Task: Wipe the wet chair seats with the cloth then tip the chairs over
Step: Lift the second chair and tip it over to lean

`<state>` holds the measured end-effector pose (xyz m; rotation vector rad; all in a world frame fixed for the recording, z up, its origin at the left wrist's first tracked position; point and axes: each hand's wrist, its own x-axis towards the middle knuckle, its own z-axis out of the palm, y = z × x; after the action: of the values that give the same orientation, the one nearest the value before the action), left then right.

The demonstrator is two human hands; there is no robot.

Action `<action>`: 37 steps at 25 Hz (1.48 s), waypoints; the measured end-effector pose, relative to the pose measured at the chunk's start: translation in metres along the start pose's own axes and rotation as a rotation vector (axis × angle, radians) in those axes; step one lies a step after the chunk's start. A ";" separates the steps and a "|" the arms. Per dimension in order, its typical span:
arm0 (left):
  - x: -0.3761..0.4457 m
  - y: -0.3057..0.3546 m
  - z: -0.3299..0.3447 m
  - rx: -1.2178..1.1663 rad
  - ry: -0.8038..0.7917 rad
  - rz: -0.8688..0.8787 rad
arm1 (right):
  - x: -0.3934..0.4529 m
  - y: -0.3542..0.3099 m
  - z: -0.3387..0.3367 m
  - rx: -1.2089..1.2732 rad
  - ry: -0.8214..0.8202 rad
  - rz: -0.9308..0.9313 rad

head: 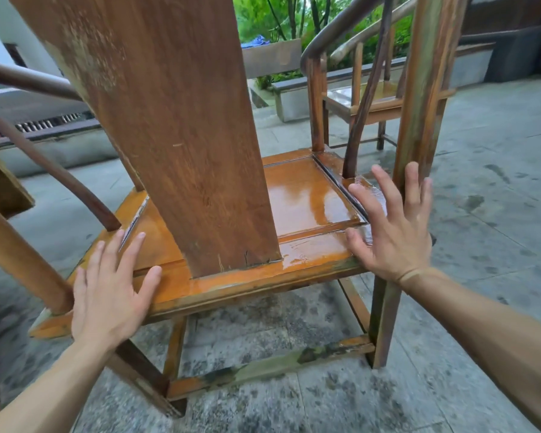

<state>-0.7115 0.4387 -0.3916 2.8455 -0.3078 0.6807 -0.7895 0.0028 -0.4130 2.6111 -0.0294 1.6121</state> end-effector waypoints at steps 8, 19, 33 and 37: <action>0.049 -0.018 0.022 0.039 0.031 -0.018 | 0.026 -0.012 0.050 0.043 0.015 -0.006; 0.052 -0.025 0.033 0.156 0.097 -0.047 | 0.027 -0.033 0.039 -0.058 -0.274 0.140; -0.037 -0.009 -0.243 0.027 0.136 0.153 | 0.128 -0.188 -0.235 0.055 -0.409 0.205; -0.026 -0.026 -0.379 -0.030 0.166 0.154 | 0.227 -0.233 -0.324 0.064 -0.363 0.104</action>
<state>-0.8882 0.5579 -0.0765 2.7351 -0.5094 0.9279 -0.9640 0.2632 -0.0773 2.9598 -0.1377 1.1587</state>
